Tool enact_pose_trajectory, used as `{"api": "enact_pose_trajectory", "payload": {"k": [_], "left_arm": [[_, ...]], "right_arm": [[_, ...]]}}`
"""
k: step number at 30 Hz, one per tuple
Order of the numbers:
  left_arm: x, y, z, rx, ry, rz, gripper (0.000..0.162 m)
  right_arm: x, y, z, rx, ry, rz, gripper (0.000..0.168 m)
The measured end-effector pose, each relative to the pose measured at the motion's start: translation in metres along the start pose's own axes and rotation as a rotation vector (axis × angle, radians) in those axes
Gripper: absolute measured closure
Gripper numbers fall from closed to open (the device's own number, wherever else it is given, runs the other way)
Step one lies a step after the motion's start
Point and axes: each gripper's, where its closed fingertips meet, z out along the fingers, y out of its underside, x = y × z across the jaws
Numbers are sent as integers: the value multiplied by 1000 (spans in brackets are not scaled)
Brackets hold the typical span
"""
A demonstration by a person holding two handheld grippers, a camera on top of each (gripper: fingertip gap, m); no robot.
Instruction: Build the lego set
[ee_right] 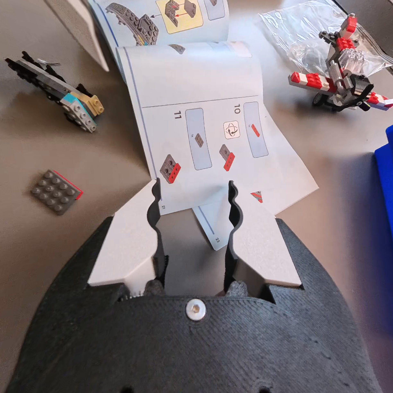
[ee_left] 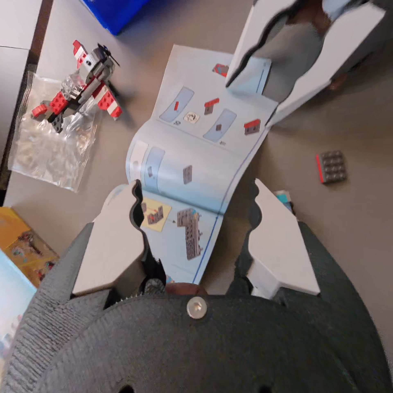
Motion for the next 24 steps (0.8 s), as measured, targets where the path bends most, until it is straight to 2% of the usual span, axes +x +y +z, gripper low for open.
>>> {"api": "enact_pose_trajectory", "payload": {"k": [5,12,16,24], "left_arm": [[-2,16,3,-55,-175,77,68],[-6,6,-3,71,-401,-3,82],[-6,0,-21,203,-536,-89,89],[-11,-2,-61,495,-724,-391,102]], "right_arm": [[-2,-2,2,-1,1,2,103],[-3,0,-4,10,41,2,101],[-5,2,-18,42,65,23,100],[-15,-3,-49,141,114,37,101]]}}
